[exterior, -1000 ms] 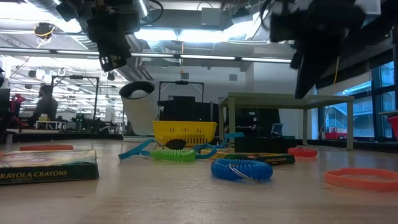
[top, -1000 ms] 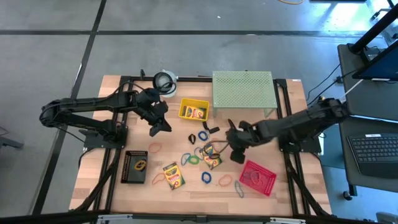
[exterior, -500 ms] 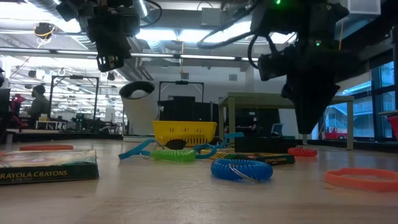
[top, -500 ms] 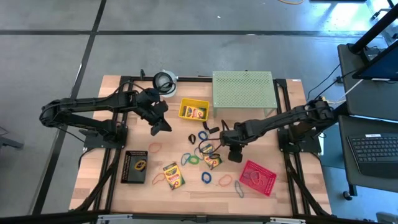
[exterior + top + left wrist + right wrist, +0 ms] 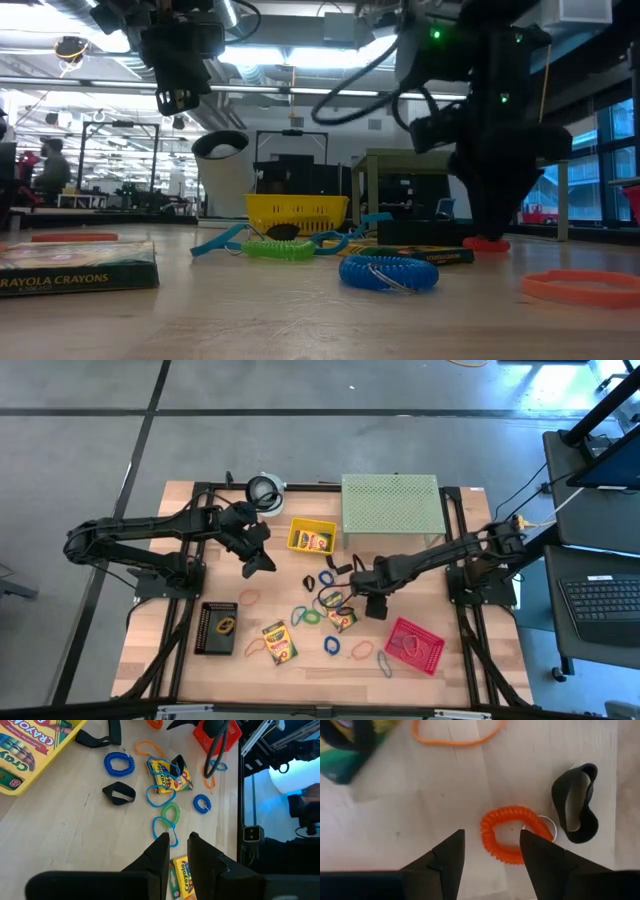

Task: Pick & Place Office Desk Supplies
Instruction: Put the orange spring keychain into the black bin

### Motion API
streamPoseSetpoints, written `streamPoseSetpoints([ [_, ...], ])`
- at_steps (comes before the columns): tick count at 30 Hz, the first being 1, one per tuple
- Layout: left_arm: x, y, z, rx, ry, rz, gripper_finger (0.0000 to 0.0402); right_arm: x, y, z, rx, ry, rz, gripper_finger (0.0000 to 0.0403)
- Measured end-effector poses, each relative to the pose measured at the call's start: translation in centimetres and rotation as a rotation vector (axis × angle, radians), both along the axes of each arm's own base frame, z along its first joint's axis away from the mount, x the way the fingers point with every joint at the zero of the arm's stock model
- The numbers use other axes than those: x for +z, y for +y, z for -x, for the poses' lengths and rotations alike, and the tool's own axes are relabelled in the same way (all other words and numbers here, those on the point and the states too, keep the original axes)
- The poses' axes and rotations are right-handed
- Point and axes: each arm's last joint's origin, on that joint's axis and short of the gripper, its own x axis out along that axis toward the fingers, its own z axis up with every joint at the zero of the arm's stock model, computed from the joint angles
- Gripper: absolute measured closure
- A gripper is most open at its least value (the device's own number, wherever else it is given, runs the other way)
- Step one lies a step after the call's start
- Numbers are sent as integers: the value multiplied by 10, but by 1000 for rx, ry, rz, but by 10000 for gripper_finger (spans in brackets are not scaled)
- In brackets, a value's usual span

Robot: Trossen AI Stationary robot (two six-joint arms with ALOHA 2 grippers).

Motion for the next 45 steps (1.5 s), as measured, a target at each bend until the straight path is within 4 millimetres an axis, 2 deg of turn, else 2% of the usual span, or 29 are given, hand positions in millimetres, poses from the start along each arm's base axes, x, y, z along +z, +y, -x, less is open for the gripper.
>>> streamPoseSetpoints([
  [3, 0, 0, 0, 2, 1, 3, 341, -11, 1, -2, 1, 31, 0, 209],
  [9, 0, 0, 0, 10, 6, 13, 341, -17, 1, -4, -2, 47, 24, 216],
  [12, 0, 0, 0, 10, 6, 13, 341, -17, 1, -4, -5, 45, 23, 252],
  [17, 0, 0, 0, 10, 6, 13, 341, -18, 2, -5, -11, 42, 4, 372],
  [18, 0, 0, 0, 10, 6, 13, 341, -18, 3, -5, -14, 39, 6, 384],
  [22, 0, 0, 0, 10, 6, 13, 341, -18, 3, -5, -68, 33, 7, 381],
  [26, 0, 0, 0, 10, 6, 13, 341, -13, 4, -4, -80, 11, -15, 395],
  [29, 0, 0, 0, -1, 0, 1, 341, -4, 5, -2, -130, -22, -35, 395],
  [36, 2, -4, -3, -105, -77, -102, 341, 41, 7, 7, -188, -179, -154, 400],
  [40, 9, -6, -8, -151, -186, -172, 341, 64, 8, 11, -222, -279, -256, 401],
  [45, 21, -8, -17, -201, -371, -310, 341, 100, 14, 11, -236, -487, -463, 402],
])
